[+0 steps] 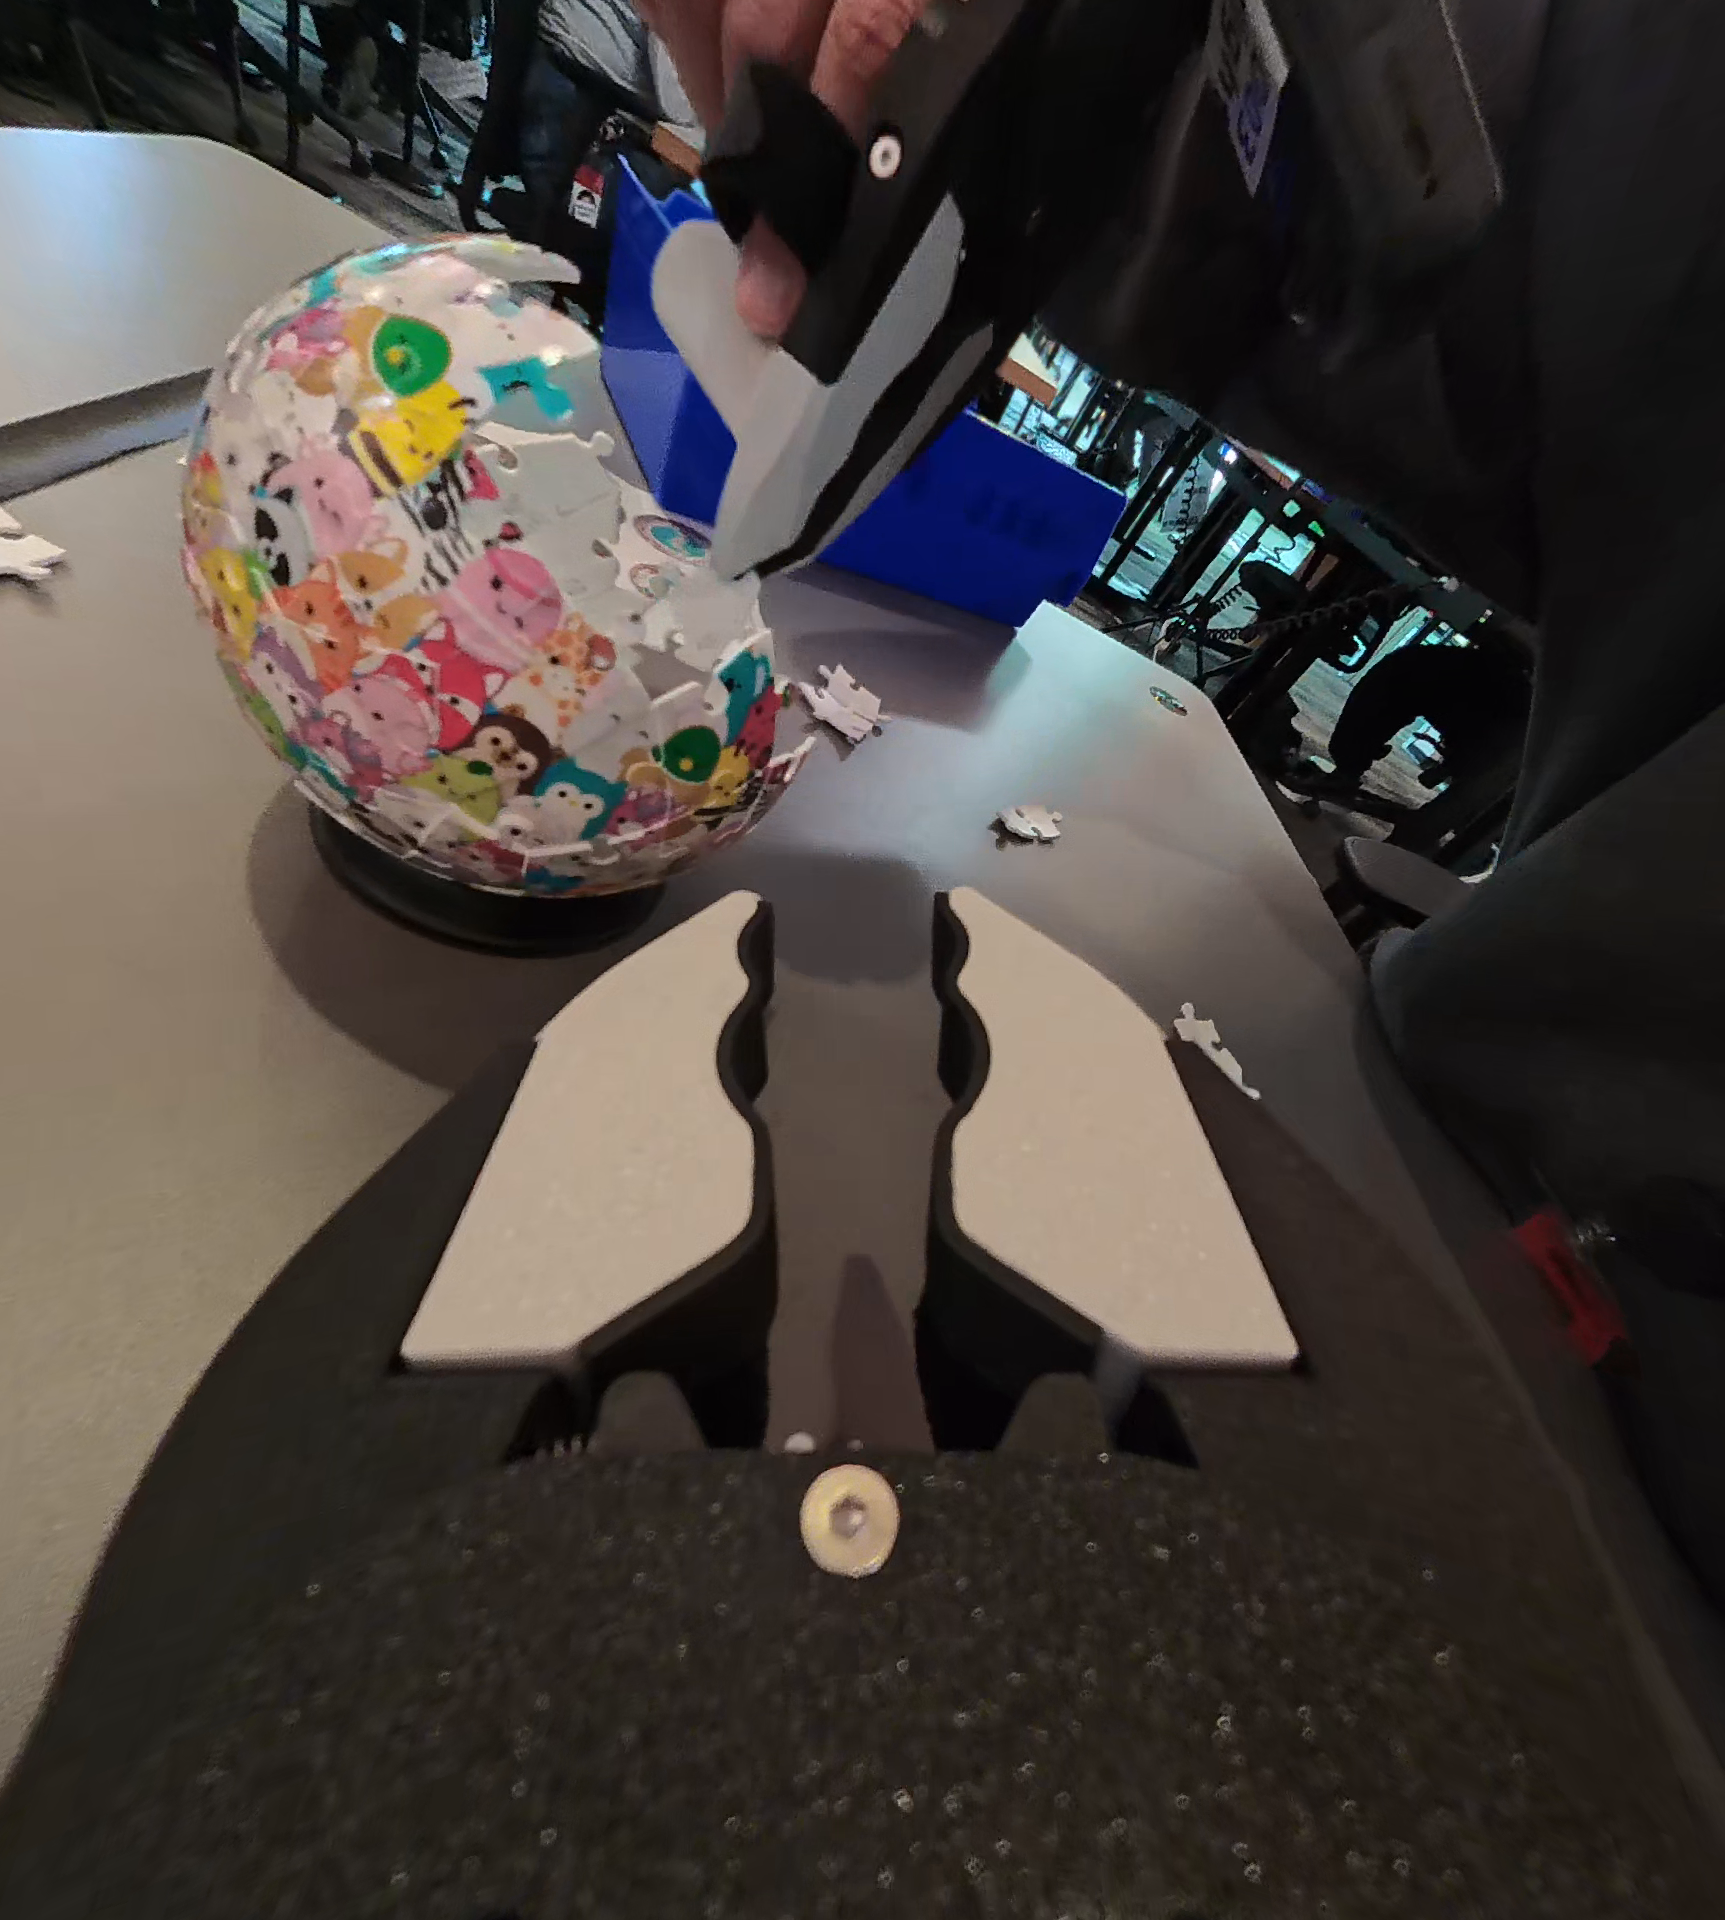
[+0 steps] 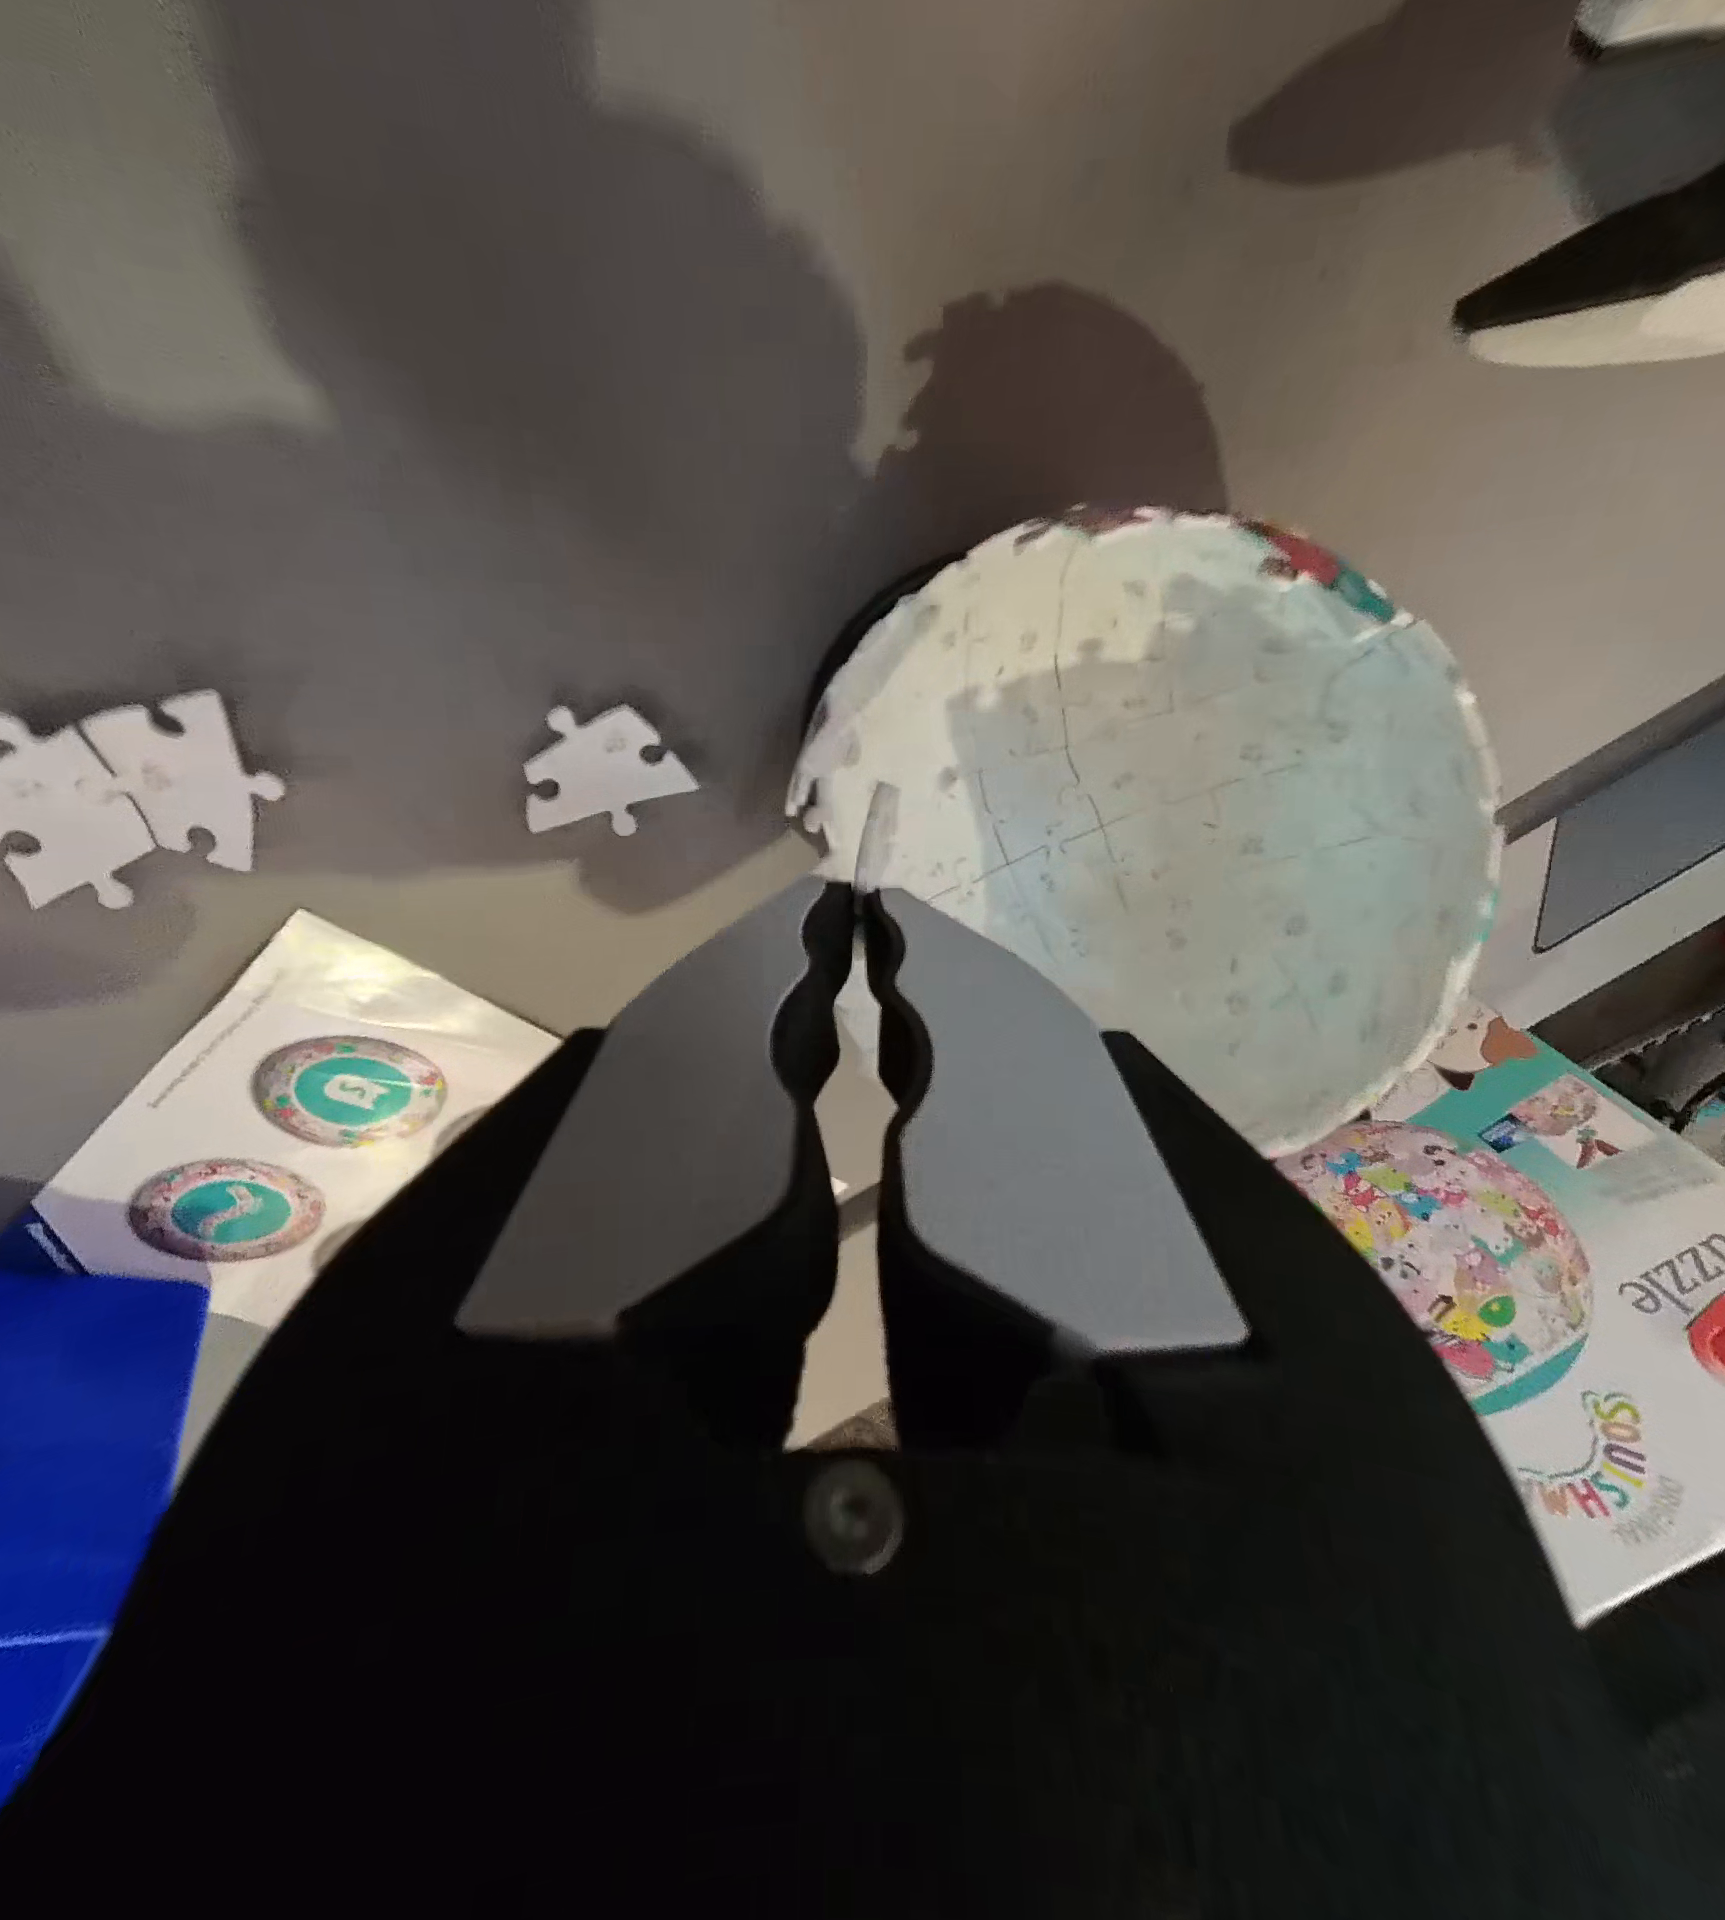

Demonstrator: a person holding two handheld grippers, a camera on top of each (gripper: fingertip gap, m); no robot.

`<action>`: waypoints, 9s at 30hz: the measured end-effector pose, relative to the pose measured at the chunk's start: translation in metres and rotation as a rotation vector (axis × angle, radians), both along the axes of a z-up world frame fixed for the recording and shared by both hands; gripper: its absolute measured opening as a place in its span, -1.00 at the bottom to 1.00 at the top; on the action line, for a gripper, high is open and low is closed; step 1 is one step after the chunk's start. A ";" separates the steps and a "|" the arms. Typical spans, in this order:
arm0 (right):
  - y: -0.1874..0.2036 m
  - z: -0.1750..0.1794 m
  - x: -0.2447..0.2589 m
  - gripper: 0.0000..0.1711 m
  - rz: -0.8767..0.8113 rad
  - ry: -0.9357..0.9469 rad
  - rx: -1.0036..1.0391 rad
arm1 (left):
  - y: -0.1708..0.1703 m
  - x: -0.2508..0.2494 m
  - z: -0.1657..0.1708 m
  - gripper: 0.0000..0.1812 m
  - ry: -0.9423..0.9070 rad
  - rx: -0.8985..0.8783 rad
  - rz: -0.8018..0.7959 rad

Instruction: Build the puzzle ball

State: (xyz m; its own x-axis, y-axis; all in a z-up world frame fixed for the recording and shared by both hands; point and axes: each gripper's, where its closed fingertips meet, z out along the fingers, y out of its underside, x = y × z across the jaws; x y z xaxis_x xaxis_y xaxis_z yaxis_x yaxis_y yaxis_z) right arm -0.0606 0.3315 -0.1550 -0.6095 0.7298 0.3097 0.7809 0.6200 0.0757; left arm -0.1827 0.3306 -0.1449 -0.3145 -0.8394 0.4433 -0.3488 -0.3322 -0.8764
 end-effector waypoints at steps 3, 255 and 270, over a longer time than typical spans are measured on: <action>0.001 -0.004 -0.001 -0.98 0.010 -0.036 -0.021 | -0.001 0.000 -0.001 -0.68 0.005 0.008 -0.004; 0.029 0.052 0.016 -0.61 -0.790 0.620 0.065 | -0.026 0.125 -0.071 -1.00 0.437 0.912 0.460; 0.014 0.002 0.011 -0.62 -2.258 1.085 -0.334 | -0.026 0.037 -0.034 -1.00 0.345 0.744 0.467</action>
State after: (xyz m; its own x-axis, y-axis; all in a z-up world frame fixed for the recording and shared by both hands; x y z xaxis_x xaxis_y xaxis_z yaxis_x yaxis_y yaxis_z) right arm -0.0496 0.3454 -0.1526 0.9223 -0.1675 -0.3484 -0.3231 -0.8287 -0.4570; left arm -0.1458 0.3048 -0.1789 0.1735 -0.9522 -0.2515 -0.6018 0.0996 -0.7924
